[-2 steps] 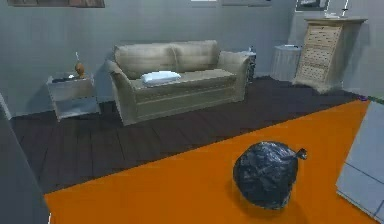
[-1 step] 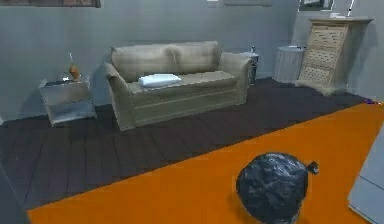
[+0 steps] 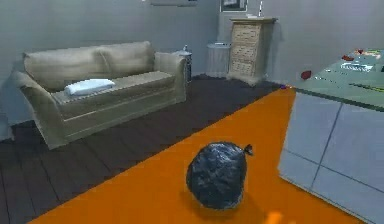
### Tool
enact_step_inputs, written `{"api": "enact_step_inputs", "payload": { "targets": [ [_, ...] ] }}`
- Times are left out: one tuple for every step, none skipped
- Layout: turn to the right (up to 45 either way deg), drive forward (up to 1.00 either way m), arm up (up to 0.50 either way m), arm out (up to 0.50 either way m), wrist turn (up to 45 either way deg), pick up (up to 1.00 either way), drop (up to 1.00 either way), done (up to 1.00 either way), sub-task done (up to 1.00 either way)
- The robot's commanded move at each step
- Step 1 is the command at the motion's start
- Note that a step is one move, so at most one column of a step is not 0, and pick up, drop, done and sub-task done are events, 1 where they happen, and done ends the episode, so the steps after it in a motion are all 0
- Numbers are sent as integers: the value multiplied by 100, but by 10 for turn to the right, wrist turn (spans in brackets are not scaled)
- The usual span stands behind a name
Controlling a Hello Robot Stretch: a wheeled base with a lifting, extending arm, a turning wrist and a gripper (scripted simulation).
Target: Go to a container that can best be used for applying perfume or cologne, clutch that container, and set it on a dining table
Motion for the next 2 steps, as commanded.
{"api": "enact_step_inputs", "payload": {
  "targets": [
    [0, 10, 0, 0, 0, 0, 0, 0, 0],
    [-330, 0, 0, 0, 0, 0, 0, 0, 0]
  ]
}}
